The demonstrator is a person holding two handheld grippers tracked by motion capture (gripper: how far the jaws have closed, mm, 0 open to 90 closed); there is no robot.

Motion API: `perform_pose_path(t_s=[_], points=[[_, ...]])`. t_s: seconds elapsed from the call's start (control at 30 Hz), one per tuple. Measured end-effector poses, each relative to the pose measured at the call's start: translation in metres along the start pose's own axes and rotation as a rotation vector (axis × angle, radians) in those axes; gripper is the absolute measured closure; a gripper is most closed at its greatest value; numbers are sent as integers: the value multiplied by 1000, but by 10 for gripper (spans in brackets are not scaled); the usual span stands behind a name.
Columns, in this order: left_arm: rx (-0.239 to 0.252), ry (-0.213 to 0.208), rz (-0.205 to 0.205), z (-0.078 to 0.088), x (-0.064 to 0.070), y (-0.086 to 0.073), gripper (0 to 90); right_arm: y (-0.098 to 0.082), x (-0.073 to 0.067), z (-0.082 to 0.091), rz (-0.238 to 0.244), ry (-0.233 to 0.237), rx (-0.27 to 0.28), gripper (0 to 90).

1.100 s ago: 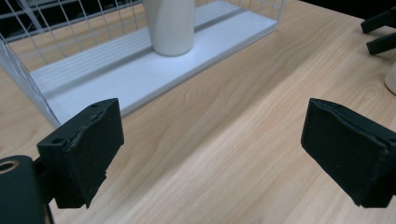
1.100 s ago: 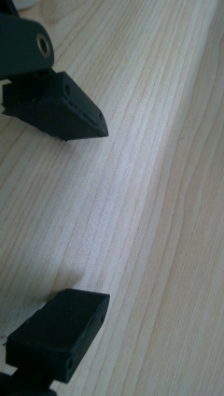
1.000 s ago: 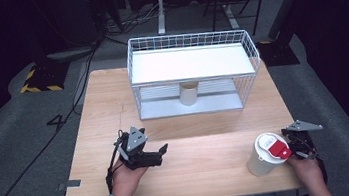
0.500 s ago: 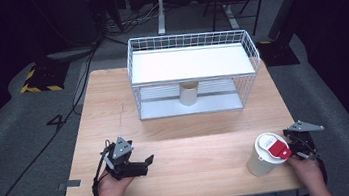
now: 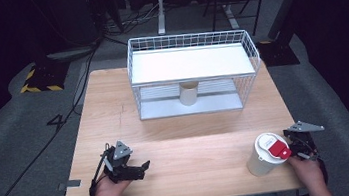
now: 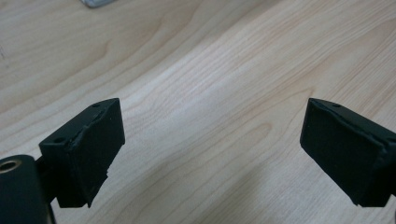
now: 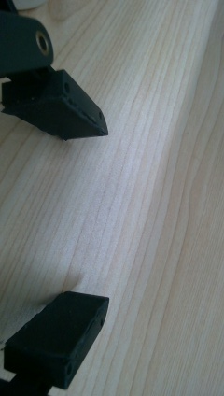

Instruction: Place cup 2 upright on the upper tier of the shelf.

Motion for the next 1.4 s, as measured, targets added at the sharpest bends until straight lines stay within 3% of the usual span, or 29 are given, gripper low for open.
perform_pose_path(t_s=[0.37,0.4,0.43,0.5,0.57,0.8,1.4], points=[[-60,40,17,-7,-5,-11,71,-1,0,1,5,9,-2,155],[-62,44,5,-8,-7,-12,71,-1,0,1,4,9,-2,155],[-69,43,19,-9,-7,-13,71,-1,0,1,3,10,-4,155],[-90,49,1,-12,-8,-15,71,-1,0,1,3,9,-2,155],[-90,61,-18,-13,-8,-16,61,-1,0,1,3,9,-2,155],[-77,73,-6,-17,-7,-16,1,-1,0,1,4,10,-4,155],[-75,77,6,-21,-5,-14,2,1,-1,4,24,6,4,153]])
Point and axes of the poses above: each handheld gripper's, and its own axes: z roughly backward along the jaws, y roughly out of its top, x roughly to its right, the point moved 3 cm from there along -z, roughly forward along the jaws, and after that the axes turned 10 degrees about x, right-handed, at the moved point
